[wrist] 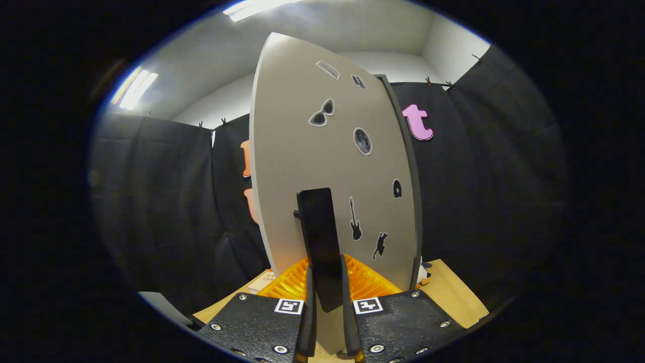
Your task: Open the shoe cabinet door, grab the shoes and put them into the shoe cabinet, then close the shoe cabinet door.
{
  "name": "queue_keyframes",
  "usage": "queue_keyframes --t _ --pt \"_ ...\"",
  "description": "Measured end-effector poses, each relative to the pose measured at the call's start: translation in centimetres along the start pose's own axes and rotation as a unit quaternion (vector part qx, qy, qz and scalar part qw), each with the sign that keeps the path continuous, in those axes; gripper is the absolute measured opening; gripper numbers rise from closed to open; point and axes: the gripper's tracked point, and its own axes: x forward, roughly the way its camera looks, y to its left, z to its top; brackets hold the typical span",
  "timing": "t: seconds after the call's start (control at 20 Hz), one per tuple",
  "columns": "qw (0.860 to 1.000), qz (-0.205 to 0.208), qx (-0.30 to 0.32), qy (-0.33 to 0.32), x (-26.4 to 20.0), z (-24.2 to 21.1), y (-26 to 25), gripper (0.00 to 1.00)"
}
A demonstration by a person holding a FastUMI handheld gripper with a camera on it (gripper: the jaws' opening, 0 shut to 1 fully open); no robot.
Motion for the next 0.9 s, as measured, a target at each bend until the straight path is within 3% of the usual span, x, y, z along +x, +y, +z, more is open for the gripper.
queue_keyframes --t 0.2,0.6,0.9 --pt "0.999 -0.042 0.011 -0.011 -1.4 0.5 -4.2 0.21" --pt "0.996 -0.084 0.033 0.001 -3.7 0.0 -12.9 0.18" --pt "0.998 -0.060 0.009 0.006 -4.3 0.6 -17.0 0.12"
